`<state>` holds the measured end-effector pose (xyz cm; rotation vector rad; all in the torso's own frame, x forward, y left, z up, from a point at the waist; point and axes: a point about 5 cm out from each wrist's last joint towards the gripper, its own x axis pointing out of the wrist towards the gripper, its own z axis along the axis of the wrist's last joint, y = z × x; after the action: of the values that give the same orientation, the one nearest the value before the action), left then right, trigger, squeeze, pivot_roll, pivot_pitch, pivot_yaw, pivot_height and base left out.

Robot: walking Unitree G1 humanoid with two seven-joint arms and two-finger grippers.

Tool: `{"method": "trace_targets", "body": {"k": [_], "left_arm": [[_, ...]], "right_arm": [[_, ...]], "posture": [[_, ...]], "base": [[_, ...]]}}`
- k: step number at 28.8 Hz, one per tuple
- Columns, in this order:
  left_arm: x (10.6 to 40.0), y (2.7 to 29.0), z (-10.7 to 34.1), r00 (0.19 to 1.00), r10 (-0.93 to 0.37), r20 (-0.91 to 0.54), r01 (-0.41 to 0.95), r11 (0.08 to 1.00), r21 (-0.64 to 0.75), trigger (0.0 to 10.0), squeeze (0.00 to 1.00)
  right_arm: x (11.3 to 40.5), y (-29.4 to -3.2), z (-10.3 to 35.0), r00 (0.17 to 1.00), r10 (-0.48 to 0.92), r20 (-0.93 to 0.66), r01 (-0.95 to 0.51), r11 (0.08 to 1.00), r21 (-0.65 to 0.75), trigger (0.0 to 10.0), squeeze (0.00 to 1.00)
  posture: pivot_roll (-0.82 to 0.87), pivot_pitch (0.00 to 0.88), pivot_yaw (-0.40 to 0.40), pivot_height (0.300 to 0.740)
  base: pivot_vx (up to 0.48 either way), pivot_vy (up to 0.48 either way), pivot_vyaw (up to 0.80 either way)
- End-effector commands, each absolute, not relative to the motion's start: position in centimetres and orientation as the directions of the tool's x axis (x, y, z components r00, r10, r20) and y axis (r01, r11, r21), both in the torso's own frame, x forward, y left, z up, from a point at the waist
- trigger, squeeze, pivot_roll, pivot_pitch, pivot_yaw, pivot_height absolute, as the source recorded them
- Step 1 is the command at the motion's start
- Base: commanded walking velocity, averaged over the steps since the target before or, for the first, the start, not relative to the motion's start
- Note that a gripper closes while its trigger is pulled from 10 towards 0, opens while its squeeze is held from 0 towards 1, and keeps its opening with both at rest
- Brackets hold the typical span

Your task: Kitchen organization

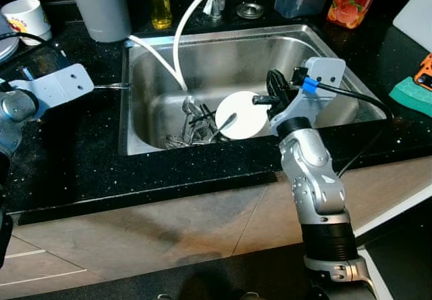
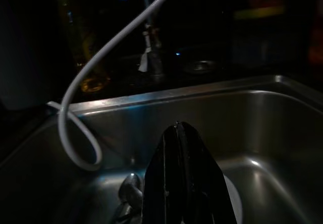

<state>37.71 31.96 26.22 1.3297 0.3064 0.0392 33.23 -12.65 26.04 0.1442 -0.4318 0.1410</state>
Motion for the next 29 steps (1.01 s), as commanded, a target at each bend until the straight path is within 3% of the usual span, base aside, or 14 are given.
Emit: {"method": "trace_targets", "body": {"k": [1,9,12,13,15,19,21,22,23,26,27,28,29], "left_arm": [[37.5,31.8,22.2,0.926,0.208,-0.315,0.274,0.203,0.94,0.0,0.0],[37.7,31.6,22.9,0.951,0.187,-0.247,0.213,0.187,0.959,0.0,0.0],[38.1,31.1,24.3,0.979,0.147,-0.144,0.121,0.152,0.981,0.0,0.0],[38.4,30.5,25.6,0.991,0.122,-0.058,0.037,0.164,0.986,10.0,0.0],[38.6,30.1,26.5,0.994,0.108,0.0,-0.019,0.176,0.984,10.0,0.0],[39.1,27.7,31.0,0.968,0.04,0.249,-0.248,0.332,0.91,10.0,0.0],[39.1,27.2,31.8,0.959,0.027,0.281,-0.27,0.374,0.887,10.0,0.0],[39.3,25.3,32.9,0.952,-0.039,0.302,-0.24,0.518,0.821,10.0,0.0],[39.3,25.3,32.9,0.952,-0.039,0.302,-0.24,0.518,0.821,10.0,0.0],[39.5,21.7,33.6,0.943,-0.164,0.291,-0.095,0.702,0.706,10.0,0.0],[39.5,21.7,33.6,0.943,-0.164,0.291,-0.095,0.702,0.706,10.0,0.0],[39.5,19.0,33.6,0.928,-0.27,0.258,0.046,0.768,0.639,10.0,0.0],[39.5,18.0,33.4,0.92,-0.309,0.24,0.104,0.784,0.612,10.0,0.0]], "right_arm": [[32.9,-13.4,25.8,0.906,0.077,0.417,-0.141,0.982,0.126,10.0,0.0],[33.1,-13.8,25.9,0.906,0.059,0.419,-0.127,0.983,0.135,10.0,0.0],[33.2,-13.5,26.2,0.901,0.068,0.428,-0.137,0.982,0.133,10.0,0.0],[33.2,-13.5,26.3,0.899,0.071,0.431,-0.141,0.981,0.132,10.0,0.0],[33.2,-13.5,26.4,0.899,0.072,0.433,-0.142,0.981,0.131,10.0,0.0],[33.3,-13.6,26.6,0.896,0.072,0.439,-0.142,0.982,0.127,10.0,0.0],[33.3,-13.6,26.6,0.895,0.073,0.44,-0.141,0.982,0.125,10.0,0.0],[33.3,-13.8,26.7,0.894,0.072,0.442,-0.14,0.983,0.122,10.0,0.0],[33.3,-13.8,26.7,0.894,0.072,0.442,-0.14,0.983,0.122,10.0,0.0],[33.4,-14.0,26.8,0.893,0.071,0.444,-0.137,0.984,0.117,10.0,0.0],[33.4,-14.0,26.8,0.893,0.071,0.444,-0.137,0.984,0.117,10.0,0.0],[33.5,-14.1,26.9,0.893,0.071,0.445,-0.136,0.984,0.115,10.0,0.0],[33.5,-14.1,26.9,0.892,0.071,0.446,-0.135,0.984,0.114,10.0,0.0]], "posture": [[0.15,0.215,0.031,0.74],[0.16,0.195,0.023,0.74],[0.17,0.18,0.017,0.74],[0.17,0.173,0.014,0.74],[0.17,0.173,0.014,0.74],[0.15,0.156,0.004,0.74],[0.15,0.154,0.004,0.74],[0.15,0.146,0.0,0.74],[0.15,0.146,0.0,0.74],[0.14,0.134,-0.008,0.74],[0.14,0.134,-0.008,0.74],[0.14,0.126,-0.011,0.74],[0.14,0.126,-0.011,0.74]], "base": [[0.0,0.0,0.0],[0.0,0.0,0.0],[0.0,0.0,0.0],[0.0,0.0,0.0],[0.0,0.0,0.0],[0.0,0.0,0.0],[0.0,0.0,0.0],[0.0,0.0,0.0],[0.0,0.0,0.0],[0.0,0.0,0.0],[0.0,0.0,0.0],[0.0,0.0,0.0],[0.0,0.0,0.0]]}}
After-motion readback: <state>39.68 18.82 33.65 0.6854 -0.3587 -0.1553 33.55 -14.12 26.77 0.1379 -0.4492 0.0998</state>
